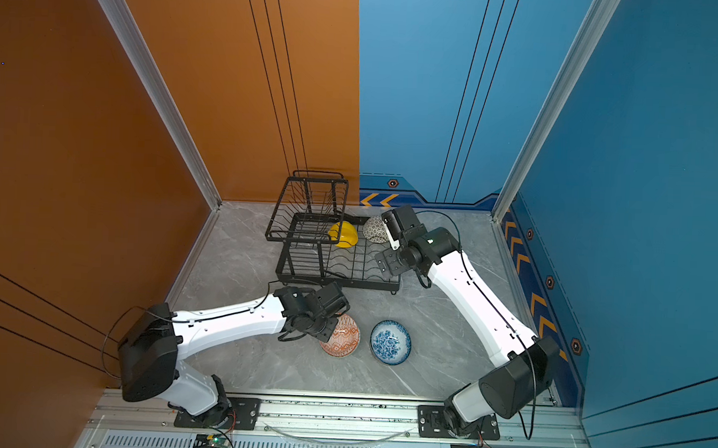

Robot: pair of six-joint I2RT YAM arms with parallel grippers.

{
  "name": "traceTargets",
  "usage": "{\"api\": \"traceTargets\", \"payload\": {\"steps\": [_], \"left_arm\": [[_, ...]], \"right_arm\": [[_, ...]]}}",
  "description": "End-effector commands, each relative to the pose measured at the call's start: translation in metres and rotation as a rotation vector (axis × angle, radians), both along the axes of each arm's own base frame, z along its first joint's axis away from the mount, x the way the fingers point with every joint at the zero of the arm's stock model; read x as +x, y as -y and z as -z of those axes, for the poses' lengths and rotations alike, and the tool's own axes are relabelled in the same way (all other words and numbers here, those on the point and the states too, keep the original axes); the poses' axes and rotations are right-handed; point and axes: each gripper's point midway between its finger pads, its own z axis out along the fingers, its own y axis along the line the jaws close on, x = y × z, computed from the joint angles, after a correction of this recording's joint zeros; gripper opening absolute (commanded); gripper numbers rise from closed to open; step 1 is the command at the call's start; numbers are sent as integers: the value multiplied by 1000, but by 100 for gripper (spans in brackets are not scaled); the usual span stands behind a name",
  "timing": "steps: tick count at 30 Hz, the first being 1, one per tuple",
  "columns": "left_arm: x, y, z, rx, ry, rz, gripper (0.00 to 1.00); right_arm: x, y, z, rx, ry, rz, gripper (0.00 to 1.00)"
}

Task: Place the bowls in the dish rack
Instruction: 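Grasp the rim of the orange-red patterned bowl with the left gripper, then lift the orange-red bowl toward the right gripper while the right gripper approaches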

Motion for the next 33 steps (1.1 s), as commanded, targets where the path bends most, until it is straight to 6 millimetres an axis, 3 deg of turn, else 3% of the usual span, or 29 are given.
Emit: {"api": "traceTargets", "payload": {"steps": [1, 8, 21, 27, 33], "left_arm": [[-4, -1, 5, 6, -34, -2, 27], [-1, -1, -6, -6, -8, 3, 12], [12, -3, -41, -18, 65, -4, 2], [22, 5, -76, -90, 133, 12, 0], [36, 5, -123, -161, 249, -22, 0]], "right_arm": [[-2, 3, -8, 16, 26, 1, 100], [-4, 5, -11, 21, 32, 4, 100], [-8, 9, -17, 39, 48, 4, 100], [-13, 9, -27, 113, 64, 5, 100], [-25, 0, -41, 306, 77, 8, 100]]}}
